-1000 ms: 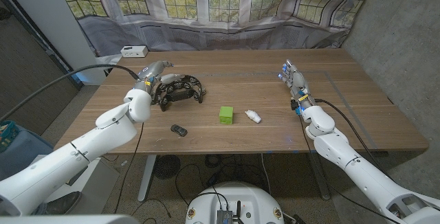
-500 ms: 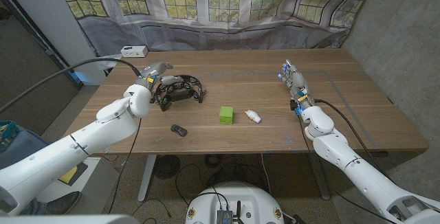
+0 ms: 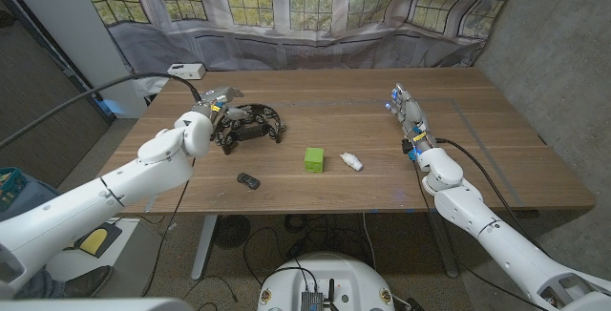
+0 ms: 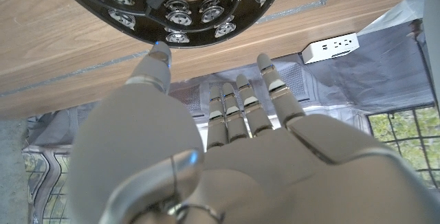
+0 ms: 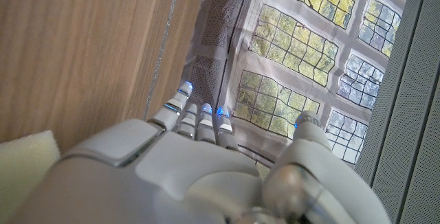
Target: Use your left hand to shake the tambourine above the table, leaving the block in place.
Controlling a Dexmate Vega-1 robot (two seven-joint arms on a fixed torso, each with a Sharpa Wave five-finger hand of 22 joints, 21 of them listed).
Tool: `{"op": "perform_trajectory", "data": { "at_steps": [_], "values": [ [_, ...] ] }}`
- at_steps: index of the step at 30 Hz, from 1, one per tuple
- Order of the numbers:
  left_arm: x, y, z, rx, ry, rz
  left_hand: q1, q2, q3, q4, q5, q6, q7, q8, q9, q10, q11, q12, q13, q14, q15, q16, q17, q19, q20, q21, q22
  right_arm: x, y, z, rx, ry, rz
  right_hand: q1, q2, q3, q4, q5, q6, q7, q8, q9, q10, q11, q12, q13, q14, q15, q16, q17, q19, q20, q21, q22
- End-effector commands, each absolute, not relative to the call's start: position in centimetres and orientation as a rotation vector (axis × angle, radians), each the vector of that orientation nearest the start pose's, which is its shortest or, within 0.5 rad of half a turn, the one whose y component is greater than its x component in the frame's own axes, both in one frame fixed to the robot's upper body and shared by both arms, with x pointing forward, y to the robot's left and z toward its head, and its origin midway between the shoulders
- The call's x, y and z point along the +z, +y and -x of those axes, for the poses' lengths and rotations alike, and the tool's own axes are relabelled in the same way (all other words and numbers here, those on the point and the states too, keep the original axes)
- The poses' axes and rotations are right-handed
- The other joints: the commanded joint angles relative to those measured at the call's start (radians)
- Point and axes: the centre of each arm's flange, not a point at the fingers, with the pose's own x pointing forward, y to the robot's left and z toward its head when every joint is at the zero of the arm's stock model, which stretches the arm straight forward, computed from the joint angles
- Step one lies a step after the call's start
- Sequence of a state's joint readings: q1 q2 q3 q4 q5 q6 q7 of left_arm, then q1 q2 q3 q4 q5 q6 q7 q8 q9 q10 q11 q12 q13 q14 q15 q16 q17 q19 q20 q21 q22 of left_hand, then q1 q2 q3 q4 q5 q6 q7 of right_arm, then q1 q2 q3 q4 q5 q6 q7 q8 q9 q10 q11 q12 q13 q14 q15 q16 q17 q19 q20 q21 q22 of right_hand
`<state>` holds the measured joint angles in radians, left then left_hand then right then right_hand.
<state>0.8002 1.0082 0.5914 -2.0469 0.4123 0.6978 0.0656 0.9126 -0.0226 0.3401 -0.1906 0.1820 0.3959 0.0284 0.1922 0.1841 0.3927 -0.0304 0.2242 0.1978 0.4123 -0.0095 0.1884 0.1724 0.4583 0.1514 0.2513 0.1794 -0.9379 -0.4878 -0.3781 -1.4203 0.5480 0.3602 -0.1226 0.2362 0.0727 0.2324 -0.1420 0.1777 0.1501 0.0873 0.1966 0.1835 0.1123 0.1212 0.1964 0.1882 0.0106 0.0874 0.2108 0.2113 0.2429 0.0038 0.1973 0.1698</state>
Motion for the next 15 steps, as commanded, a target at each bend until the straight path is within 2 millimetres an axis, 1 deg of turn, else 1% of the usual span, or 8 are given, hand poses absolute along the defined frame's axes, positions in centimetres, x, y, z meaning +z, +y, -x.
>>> {"op": "perform_trajectory", "data": {
  "at_steps": [1, 3, 5, 9, 12, 15],
  "values": [
    [5.7, 28.4, -56.5, 0.288, -0.332, -1.470, -0.006, -0.025, -0.014, 0.021, -0.003, -0.012, 0.002, -0.002, 0.003, -0.004, 0.002, -0.006, 0.005, 0.003, -0.006, 0.000, 0.002, 0.017, 0.001, -0.002, 0.001, -3.9, -26.2, -62.6, 0.149, -0.672, -0.036, 0.011, 0.001, 0.008, 0.001, 0.001, 0.002, -0.005, -0.001, 0.003, -0.006, 0.003, 0.001, 0.003, 0.002, 0.005, 0.002, 0.003, 0.002, 0.007, -0.002, 0.004],
    [5.7, 28.1, -56.7, 0.271, -0.320, -1.491, -0.015, -0.032, -0.022, 0.027, -0.003, -0.011, 0.004, -0.001, 0.004, -0.001, 0.006, -0.005, 0.005, 0.008, -0.005, 0.002, 0.002, 0.029, 0.006, 0.001, 0.001, -3.9, -26.2, -62.6, 0.149, -0.672, -0.034, 0.012, 0.001, 0.008, 0.001, 0.001, 0.002, -0.005, -0.001, 0.003, -0.006, 0.003, 0.001, 0.003, 0.002, 0.006, 0.002, 0.003, 0.002, 0.008, -0.002, 0.004],
    [5.7, 27.8, -57.0, 0.252, -0.309, -1.513, -0.017, -0.034, -0.025, 0.030, -0.003, -0.008, 0.007, 0.000, 0.004, 0.001, 0.005, -0.004, 0.006, 0.011, -0.004, 0.003, 0.002, 0.035, 0.008, 0.002, 0.002, -3.9, -26.3, -62.6, 0.147, -0.671, -0.037, 0.012, 0.000, 0.008, 0.000, 0.001, 0.002, -0.005, -0.001, 0.003, -0.006, 0.003, 0.001, 0.003, 0.002, 0.006, 0.002, 0.003, 0.002, 0.008, -0.002, 0.004],
    [5.8, 27.2, -57.4, 0.232, -0.289, -1.560, -0.011, -0.028, -0.023, 0.031, -0.002, -0.009, 0.010, 0.000, 0.004, 0.000, 0.010, -0.005, 0.006, 0.009, -0.003, 0.002, 0.003, 0.035, 0.010, 0.000, 0.002, -3.9, -26.4, -62.6, 0.143, -0.668, -0.044, 0.012, 0.000, 0.008, 0.001, 0.001, 0.002, -0.005, -0.001, 0.003, -0.005, 0.002, 0.001, 0.003, 0.002, 0.006, 0.002, 0.003, 0.002, 0.008, -0.002, 0.004],
    [5.9, 27.0, -57.7, 0.212, -0.273, -1.590, -0.001, -0.024, -0.022, 0.030, 0.000, -0.020, 0.010, -0.004, 0.004, -0.008, 0.004, -0.008, 0.007, 0.000, -0.004, -0.001, 0.003, 0.030, 0.006, -0.004, 0.002, -3.9, -26.5, -62.7, 0.142, -0.667, -0.042, 0.012, 0.001, 0.008, 0.001, 0.001, 0.002, -0.006, -0.001, 0.003, -0.004, 0.003, 0.001, 0.003, 0.002, 0.006, 0.002, 0.003, 0.002, 0.008, -0.002, 0.004],
    [5.9, 26.7, -58.0, 0.206, -0.265, -1.614, 0.009, -0.021, -0.020, 0.029, 0.002, -0.027, 0.009, -0.005, 0.004, -0.013, 0.005, -0.011, 0.007, -0.004, -0.004, -0.002, 0.003, 0.027, 0.005, -0.007, 0.002, -3.9, -26.5, -62.8, 0.143, -0.667, -0.040, 0.013, 0.001, 0.008, 0.001, 0.001, 0.003, -0.006, -0.001, 0.003, -0.004, 0.002, 0.001, 0.003, 0.003, 0.006, 0.003, 0.003, 0.002, 0.009, -0.002, 0.004]
  ]
}}
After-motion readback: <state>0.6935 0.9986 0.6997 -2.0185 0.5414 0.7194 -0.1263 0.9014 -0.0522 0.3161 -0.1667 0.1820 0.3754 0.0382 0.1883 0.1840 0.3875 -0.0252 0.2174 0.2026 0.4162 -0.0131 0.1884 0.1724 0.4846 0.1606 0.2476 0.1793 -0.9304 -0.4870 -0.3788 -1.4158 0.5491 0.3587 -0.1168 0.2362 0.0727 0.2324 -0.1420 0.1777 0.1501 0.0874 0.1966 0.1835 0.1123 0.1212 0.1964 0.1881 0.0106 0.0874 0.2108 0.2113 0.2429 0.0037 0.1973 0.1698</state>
